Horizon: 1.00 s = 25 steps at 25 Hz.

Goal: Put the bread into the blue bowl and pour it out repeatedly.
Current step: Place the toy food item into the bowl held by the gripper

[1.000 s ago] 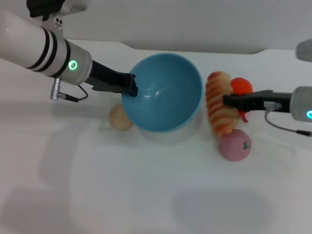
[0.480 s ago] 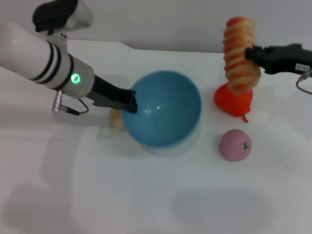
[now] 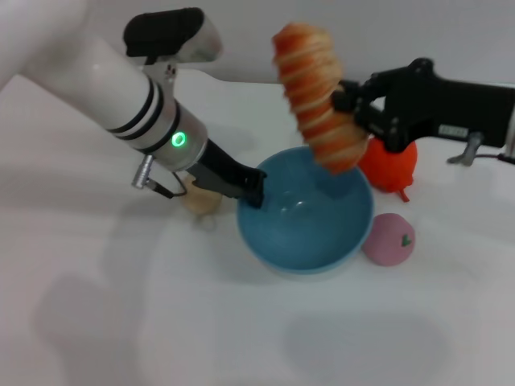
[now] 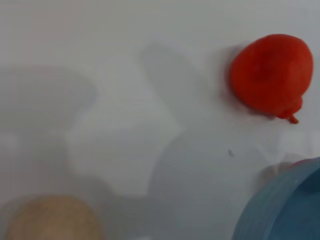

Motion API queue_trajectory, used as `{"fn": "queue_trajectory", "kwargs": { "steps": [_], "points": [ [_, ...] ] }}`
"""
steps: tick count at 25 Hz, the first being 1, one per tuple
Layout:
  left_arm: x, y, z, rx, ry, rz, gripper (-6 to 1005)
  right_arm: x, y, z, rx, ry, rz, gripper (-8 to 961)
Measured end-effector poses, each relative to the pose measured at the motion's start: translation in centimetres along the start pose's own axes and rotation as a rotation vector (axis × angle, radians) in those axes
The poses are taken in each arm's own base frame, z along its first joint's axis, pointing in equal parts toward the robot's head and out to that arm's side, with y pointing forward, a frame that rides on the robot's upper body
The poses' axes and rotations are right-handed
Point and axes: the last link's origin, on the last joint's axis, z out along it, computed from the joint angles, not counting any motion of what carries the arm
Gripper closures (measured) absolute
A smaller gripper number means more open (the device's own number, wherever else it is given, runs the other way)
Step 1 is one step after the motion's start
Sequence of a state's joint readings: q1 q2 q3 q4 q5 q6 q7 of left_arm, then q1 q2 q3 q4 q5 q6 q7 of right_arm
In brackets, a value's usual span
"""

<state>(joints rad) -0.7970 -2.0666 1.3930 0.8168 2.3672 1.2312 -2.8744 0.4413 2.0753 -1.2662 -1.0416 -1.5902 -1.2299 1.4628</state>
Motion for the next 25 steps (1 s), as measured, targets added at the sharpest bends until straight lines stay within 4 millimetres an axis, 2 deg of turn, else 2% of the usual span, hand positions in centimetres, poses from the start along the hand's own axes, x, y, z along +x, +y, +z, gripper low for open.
{"fn": "queue_trajectory", "kwargs": {
  "steps": [5, 8, 14, 20, 22, 23, 24, 25],
  "points": [
    [1.0, 1.2, 0.1, -0.012, -0.002, 0.024, 978, 1.7, 1.4, 1.0, -0.057, 0.052, 0.005, 873],
    [1.2, 1.5, 0.0, -0.042, 0.013, 0.009, 978, 3.0, 1.7, 0.9, -0.06, 0.075, 0.041, 876],
    [1.4, 1.4, -0.2, -0.051, 0.03, -0.002, 975, 4.3, 1.8, 0.2, -0.048, 0.092, 0.136, 884],
    [1.8, 1.3, -0.2, -0.046, 0.053, 0.001, 972, 4.3, 1.6, -1.2, -0.004, 0.068, 0.146, 764],
    [1.9, 1.2, -0.2, -0.042, 0.065, -0.003, 972, 4.2, 1.1, -2.3, 0.027, 0.036, 0.168, 724],
    [1.9, 1.1, -0.1, -0.039, 0.068, -0.002, 972, 4.0, 0.3, -3.8, 0.081, -0.022, 0.203, 704],
    [1.9, 1.1, -0.1, -0.039, 0.068, -0.002, 972, 4.0, 0.3, -3.8, 0.081, -0.022, 0.203, 671],
    [1.9, 1.1, 0.0, -0.035, 0.068, 0.003, 971, 4.0, -0.1, -4.6, 0.113, -0.056, 0.224, 637]
  ]
}}
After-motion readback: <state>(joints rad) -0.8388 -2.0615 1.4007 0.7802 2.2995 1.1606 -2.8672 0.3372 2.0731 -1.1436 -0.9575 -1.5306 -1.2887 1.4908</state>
